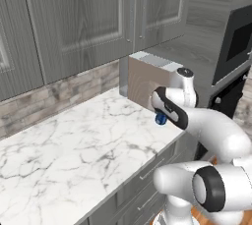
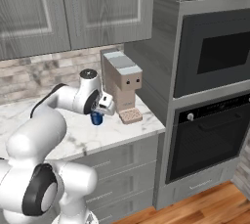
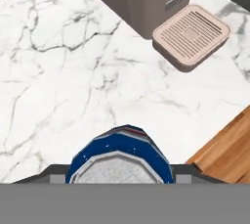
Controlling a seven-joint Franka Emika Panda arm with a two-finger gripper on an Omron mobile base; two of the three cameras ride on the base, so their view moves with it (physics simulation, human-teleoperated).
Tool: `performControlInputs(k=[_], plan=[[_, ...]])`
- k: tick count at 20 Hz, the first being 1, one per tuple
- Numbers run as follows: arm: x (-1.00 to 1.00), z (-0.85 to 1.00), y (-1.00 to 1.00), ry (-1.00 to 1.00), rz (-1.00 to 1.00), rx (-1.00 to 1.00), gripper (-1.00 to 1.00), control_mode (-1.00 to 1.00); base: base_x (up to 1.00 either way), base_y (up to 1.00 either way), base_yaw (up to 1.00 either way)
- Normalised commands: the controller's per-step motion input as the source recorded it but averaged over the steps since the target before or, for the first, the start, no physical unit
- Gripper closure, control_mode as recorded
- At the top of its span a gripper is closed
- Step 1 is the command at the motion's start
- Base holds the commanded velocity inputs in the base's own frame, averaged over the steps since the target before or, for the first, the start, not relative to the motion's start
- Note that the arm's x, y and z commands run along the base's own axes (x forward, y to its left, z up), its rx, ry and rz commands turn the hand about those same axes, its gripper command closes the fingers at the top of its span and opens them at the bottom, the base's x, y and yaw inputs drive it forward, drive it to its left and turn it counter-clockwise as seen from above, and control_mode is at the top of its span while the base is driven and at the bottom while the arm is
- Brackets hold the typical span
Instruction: Four empty soda cans are scattered around the kitchen. Gather all the cans and cluster them next to the stove for recycling.
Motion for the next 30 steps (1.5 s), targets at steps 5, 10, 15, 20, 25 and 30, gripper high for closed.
performControlInputs(k=[5, 10, 15, 20, 25, 30], plan=[[-0.49, 0.34, 0.0, 0.0, 0.02, -0.03, 1.0, -1.0, 0.0, 0.0, 0.0], [-0.45, 0.27, 0.01, 0.04, 0.0, -0.01, 1.0, -1.0, 0.0, 0.0, 0.0], [-0.3, 0.16, 0.03, 0.04, 0.0, -0.01, 1.0, -1.0, 0.0, 0.0, 0.0], [-0.25, 0.13, 0.05, 0.0, 0.0, 0.0, 1.0, -1.0, 0.0, 0.0, 0.0], [-0.18, 0.04, 0.04, 0.0, 0.0, 0.0, 1.0, 1.0, -0.22, 0.03, 0.0], [0.0, 0.0, 0.0, 0.0, 0.0, 0.0, 1.0, 1.0, -0.72, 0.01, 0.0]])
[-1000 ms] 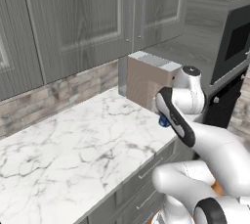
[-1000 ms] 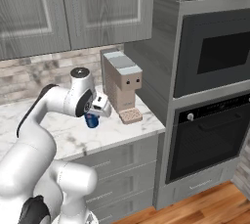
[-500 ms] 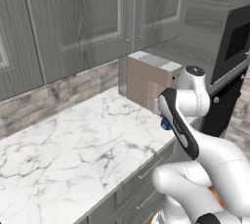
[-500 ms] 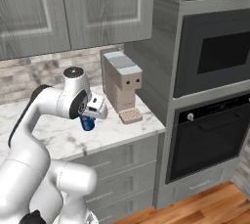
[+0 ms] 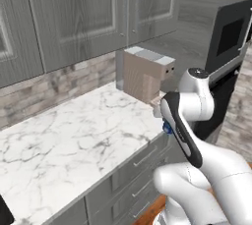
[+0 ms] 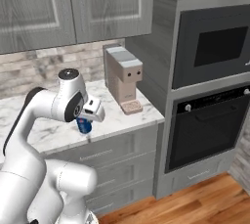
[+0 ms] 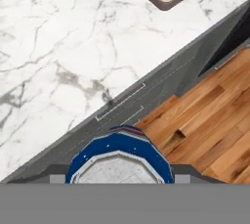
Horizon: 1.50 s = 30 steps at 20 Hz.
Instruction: Four empty soda cans are scattered around the kitchen. Gather all the cans and cluster them next to the stove for recycling.
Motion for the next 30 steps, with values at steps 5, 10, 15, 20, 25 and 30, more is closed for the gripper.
performControlInputs(k=[5, 10, 15, 20, 25, 30], plan=[[0.0, 0.0, 0.0, 0.0, 0.0, 0.0, 1.0, 1.0, -0.57, 0.04, 0.02], [0.0, 0.0, 0.0, 0.0, 0.0, 0.0, 1.0, 1.0, -0.44, 0.31, 0.12], [0.0, 0.0, 0.0, 0.0, 0.0, 0.0, 1.0, 1.0, -0.33, 0.54, 0.2], [0.0, 0.0, 0.0, 0.0, 0.0, 0.0, 1.0, 1.0, -0.37, 0.53, 0.31], [0.0, 0.0, 0.0, 0.0, 0.0, 0.0, 1.0, 1.0, -0.47, 0.51, 0.34], [0.0, 0.0, 0.0, 0.0, 0.0, 0.0, 1.0, 1.0, -0.39, 0.57, 0.31]])
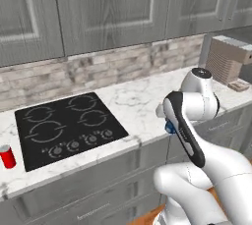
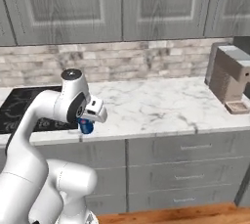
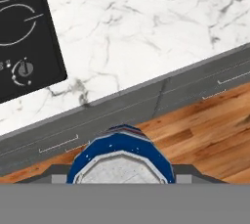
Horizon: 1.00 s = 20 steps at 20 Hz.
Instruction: Four empty soda cans are scattered around the kitchen. Gather all the cans and cluster them next to the stove for recycling.
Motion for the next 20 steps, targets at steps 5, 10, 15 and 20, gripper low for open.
performControlInputs(k=[5, 10, 15, 20], plan=[[0.0, 0.0, 0.0, 0.0, 0.0, 0.0, 1.0, 1.0, -0.35, 0.65, 0.24], [0.0, 0.0, 0.0, 0.0, 0.0, 0.0, 1.0, 1.0, -0.12, 0.79, 0.19], [0.0, 0.0, 0.0, 0.0, 0.0, 0.0, 1.0, 1.0, -0.12, 0.79, 0.17], [0.0, 0.0, 0.0, 0.0, 0.0, 0.0, 1.0, 1.0, -0.05, 0.7, 0.17]])
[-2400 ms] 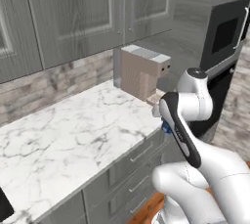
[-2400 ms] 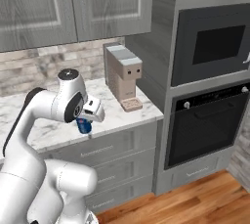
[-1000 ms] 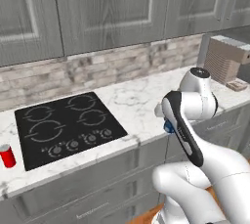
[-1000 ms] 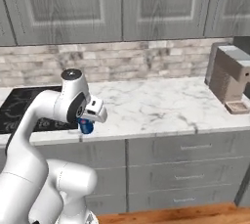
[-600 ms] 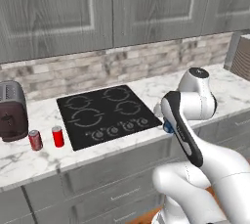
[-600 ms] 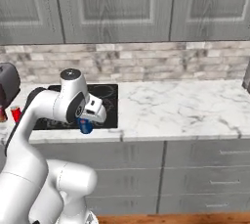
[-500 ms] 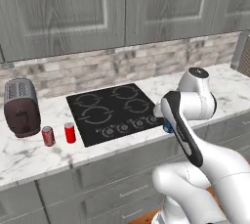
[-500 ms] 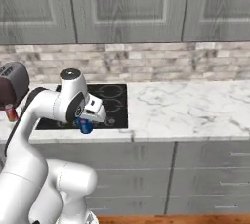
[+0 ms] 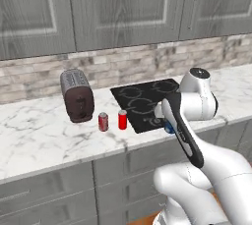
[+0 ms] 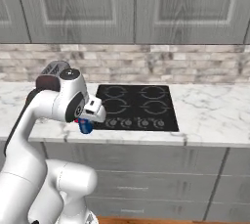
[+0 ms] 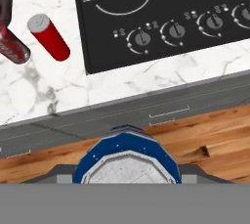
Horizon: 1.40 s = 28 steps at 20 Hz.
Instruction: Four empty soda cans are scattered around the kitchen. Gather all the cans and cluster them next to the stove for recycling.
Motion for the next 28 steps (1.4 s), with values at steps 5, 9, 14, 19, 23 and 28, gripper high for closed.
performControlInputs(k=[5, 9, 14, 19, 23, 28], plan=[[0.0, 0.0, 0.0, 0.0, 0.0, 0.0, 1.0, 1.0, 0.15, 0.33, 0.24], [0.0, 0.0, 0.0, 0.0, 0.0, 0.0, 1.0, 1.0, 0.2, 0.0, 0.3], [0.0, 0.0, 0.0, 0.0, 0.0, 0.0, 1.0, 1.0, 0.15, 0.07, 0.24], [0.0, 0.0, 0.0, 0.0, 0.0, 0.0, 1.0, 1.0, 0.3, 0.01, 0.09], [0.0, 0.0, 0.0, 0.0, 0.0, 0.0, 1.0, 1.0, 0.44, 0.0, 0.03], [0.0, 0.0, 0.0, 0.0, 0.0, 0.0, 1.0, 1.0, 0.36, 0.0, 0.01]])
